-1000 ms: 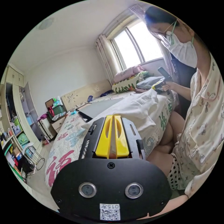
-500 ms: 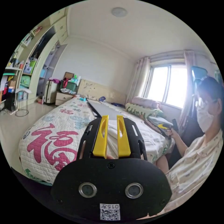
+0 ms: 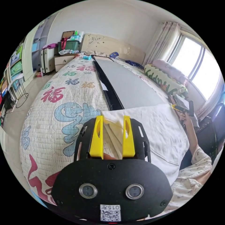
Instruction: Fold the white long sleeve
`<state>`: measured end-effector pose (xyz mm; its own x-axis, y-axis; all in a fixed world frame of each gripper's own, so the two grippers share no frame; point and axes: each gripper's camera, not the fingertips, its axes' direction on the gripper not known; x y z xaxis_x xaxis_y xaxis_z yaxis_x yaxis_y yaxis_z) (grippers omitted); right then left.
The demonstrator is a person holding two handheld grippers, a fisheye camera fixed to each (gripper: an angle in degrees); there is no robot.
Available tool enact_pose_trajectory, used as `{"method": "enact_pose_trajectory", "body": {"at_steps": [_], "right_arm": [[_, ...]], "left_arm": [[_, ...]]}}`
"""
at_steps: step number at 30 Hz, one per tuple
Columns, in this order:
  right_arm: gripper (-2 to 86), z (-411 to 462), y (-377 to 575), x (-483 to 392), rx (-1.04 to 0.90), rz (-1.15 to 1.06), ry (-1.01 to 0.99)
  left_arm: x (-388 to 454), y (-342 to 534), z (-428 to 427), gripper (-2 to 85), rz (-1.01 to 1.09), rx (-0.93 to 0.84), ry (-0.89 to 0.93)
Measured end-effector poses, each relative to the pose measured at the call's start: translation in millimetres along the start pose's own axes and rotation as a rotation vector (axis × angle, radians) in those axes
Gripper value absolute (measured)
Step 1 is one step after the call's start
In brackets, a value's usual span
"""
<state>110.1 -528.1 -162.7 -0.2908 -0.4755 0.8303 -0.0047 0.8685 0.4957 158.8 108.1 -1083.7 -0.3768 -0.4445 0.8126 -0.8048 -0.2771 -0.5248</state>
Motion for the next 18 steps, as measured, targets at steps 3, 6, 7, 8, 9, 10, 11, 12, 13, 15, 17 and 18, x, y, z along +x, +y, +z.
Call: {"method": "enact_pose_trajectory", "body": {"at_steps": [3, 6, 7, 8, 9, 10, 11, 12, 13, 15, 17, 18], "right_arm": [[4.8, -0.5, -1.0, 10.7, 0.035, 0.006, -0.054], [3.9, -0.4, 0.1, 20.4, 0.07, 0.029, -0.045], [3.8, 1.4, -0.4, 21.0, 0.082, 0.028, -0.032], [3.7, 4.3, -0.9, 19.4, 0.096, 0.019, 0.003], [3.6, 6.5, -1.3, 18.0, 0.101, 0.013, 0.025], [3.6, 12.8, -2.7, 15.2, 0.099, 0.003, 0.067], [3.5, 20.3, -3.6, 13.2, 0.097, -0.005, 0.098], [3.5, 23.6, -3.9, 13.1, 0.1, -0.002, 0.107], [3.5, 29.5, -4.5, 14.3, 0.108, 0.011, 0.117], [3.5, 36.2, -6.3, 17.0, 0.122, 0.035, 0.13], [3.6, 46.3, -10.1, 18.7, 0.124, 0.052, 0.159], [3.7, 49.5, -10.9, 18.7, 0.121, 0.056, 0.169]], "left_arm": [[5.8, -1.1, -16.1, 4.8, 0.037, 0.076, -0.022], [3.9, -7.6, -37.9, 2.8, 0.03, 0.17, -0.016], [4.7, -13.6, -43.2, 2.4, 0.028, 0.195, -0.012], [7.1, -20.6, -46.0, 2.1, 0.03, 0.215, -0.009], [8.8, -24.5, -46.2, 2.0, 0.033, 0.22, -0.009], [13.0, -32.9, -44.3, 1.8, 0.04, 0.225, -0.016], [17.9, -42.6, -39.4, 1.7, 0.048, 0.22, -0.03], [20.4, -47.4, -36.6, 1.7, 0.048, 0.22, -0.038], [26.2, -58.0, -30.3, 1.7, 0.051, 0.22, -0.058], [35.0, -76.7, -20.8, 1.7, 0.052, 0.217, -0.085], [44.9, -105.4, -9.5, 2.0, 0.036, 0.223, -0.074], [48.0, -112.9, -6.7, 2.1, 0.032, 0.224, -0.07]]}}
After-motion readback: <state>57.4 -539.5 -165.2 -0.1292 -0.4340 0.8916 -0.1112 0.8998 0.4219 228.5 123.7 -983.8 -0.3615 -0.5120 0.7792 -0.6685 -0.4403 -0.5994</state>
